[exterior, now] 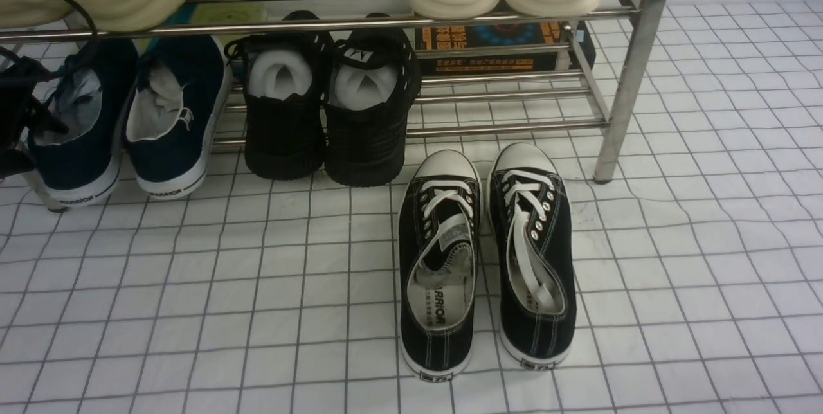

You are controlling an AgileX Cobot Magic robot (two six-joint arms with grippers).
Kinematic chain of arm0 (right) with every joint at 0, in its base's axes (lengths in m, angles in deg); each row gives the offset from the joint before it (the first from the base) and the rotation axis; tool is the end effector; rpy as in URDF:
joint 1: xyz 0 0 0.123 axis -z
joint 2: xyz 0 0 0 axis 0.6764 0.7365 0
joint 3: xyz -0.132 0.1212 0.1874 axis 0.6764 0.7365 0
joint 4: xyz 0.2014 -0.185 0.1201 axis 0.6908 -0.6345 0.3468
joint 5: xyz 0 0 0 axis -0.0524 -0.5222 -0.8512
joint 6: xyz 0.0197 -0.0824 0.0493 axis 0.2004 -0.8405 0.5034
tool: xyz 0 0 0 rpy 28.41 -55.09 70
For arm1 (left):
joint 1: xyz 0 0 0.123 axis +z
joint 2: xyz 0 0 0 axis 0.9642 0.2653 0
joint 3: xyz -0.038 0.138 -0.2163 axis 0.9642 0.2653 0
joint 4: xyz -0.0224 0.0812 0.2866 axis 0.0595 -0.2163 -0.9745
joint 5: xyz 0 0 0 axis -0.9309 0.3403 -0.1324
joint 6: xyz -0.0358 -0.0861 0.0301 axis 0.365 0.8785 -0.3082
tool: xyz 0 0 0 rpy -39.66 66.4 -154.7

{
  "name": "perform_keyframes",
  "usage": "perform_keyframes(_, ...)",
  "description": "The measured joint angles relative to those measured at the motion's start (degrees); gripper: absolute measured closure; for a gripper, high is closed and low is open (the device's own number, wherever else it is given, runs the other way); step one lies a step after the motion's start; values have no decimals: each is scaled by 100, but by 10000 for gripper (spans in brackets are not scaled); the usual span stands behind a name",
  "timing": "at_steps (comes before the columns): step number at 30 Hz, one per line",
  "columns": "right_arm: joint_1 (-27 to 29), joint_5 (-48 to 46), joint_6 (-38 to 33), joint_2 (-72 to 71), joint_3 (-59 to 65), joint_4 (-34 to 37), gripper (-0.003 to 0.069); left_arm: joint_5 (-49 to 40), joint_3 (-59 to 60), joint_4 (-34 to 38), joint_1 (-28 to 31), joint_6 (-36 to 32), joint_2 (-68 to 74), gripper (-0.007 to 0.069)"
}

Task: Take the shoes off the shelf with your hand from the white checkered tablecloth.
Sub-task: 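Grasp the leftmost shoe on the bottom shelf of the shoe rack with the left gripper, then set the held shoe down on the floor in front of the rack with the left gripper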

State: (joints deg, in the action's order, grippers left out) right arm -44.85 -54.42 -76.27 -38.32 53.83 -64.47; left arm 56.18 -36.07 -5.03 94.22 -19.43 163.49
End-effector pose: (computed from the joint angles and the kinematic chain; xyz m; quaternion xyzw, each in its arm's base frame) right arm 0.1322 0.0056 0.1721 0.0242 0.8058 0.0441 0.5901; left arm 0.4024 0.1194 0.1936 -0.3695 0.8493 -0.1474 0.3470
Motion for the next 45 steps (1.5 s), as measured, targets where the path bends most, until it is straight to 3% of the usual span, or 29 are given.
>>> perform_keyframes(7,0,0,0,0,0,0,420,-13,0,181,5,-12,318,211)
perform_keyframes(11,0,0,0,0,0,0,420,-49,0,181,10,-184,396,352)
perform_keyframes(12,0,0,0,0,0,0,420,-49,0,181,10,-198,396,352)
perform_keyframes(13,0,0,0,0,0,0,420,-35,0,209,10,-319,396,461)
perform_keyframes(14,0,0,0,0,0,0,420,-55,0,247,10,-371,396,519)
perform_keyframes(17,0,0,0,0,0,0,420,-183,-6,330,5,-448,396,584)
perform_keyframes(21,0,0,0,0,0,0,420,-518,-28,109,10,-542,289,589)
perform_keyframes(27,0,0,0,0,0,0,420,-1503,-21,-953,10,-464,-183,589)
perform_keyframes(35,0,0,0,0,0,0,420,-2865,-21,-3006,4,521,-1193,589)
perform_keyframes(45,0,0,0,0,0,0,420,-3856,-21,-3468,4,754,-1390,589)
